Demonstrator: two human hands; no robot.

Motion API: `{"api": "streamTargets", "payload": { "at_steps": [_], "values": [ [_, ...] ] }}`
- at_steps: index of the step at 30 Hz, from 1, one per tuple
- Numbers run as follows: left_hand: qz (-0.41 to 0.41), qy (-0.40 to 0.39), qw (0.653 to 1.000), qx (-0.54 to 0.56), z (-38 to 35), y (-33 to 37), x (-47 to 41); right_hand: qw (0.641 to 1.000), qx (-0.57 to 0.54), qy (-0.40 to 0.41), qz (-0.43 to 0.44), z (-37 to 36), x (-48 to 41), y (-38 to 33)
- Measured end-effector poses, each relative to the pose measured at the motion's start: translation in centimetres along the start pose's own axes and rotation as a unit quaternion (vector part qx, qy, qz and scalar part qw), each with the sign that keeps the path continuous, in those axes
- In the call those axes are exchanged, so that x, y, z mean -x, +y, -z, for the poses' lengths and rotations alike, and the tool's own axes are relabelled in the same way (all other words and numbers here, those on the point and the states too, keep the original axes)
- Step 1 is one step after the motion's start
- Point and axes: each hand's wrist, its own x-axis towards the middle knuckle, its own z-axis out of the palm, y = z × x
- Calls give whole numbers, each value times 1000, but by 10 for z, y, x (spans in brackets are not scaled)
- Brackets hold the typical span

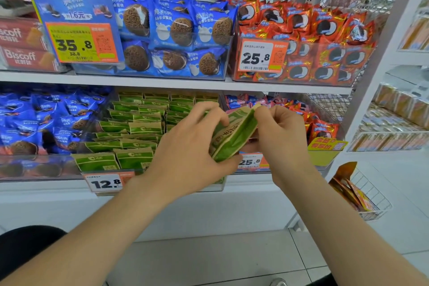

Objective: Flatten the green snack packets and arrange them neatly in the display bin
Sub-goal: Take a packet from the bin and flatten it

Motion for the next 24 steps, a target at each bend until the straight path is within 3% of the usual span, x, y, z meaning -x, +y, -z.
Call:
{"api": "streamTargets", "payload": {
  "at_steps": [4, 6, 8, 11, 12, 14, 16, 19, 24],
  "values": [
    [-74, 33, 990, -115, -4, -3, 1, 997, -62, -6, -33, 5, 0, -4],
    [-76, 54, 991, -98, -5, -8, -1, 997, -70, -29, -28, 8, -4, -4],
    [-41, 55, 997, -26, -2, -13, -6, 998, 27, -55, 30, 16, -10, -1],
    [-1, 15, 996, 90, 2, -23, -14, 937, 228, -128, 231, 24, -14, 0],
    [0, 8, 993, 116, 4, -24, -16, 915, 260, -143, 273, 26, -18, 2],
    [-2, -5, 990, 142, 7, -26, -21, 910, 260, -151, 286, 26, -24, 5],
    [4, -7, 993, 116, 5, -34, -28, 891, 291, -99, 334, 25, -30, 9],
    [71, -8, 997, 34, -3, -59, -42, 827, 366, -25, 426, 19, -44, 19],
    [142, -61, 988, -25, -12, -92, -62, 753, 448, -31, 481, -4, -72, 27]
  ]
}}
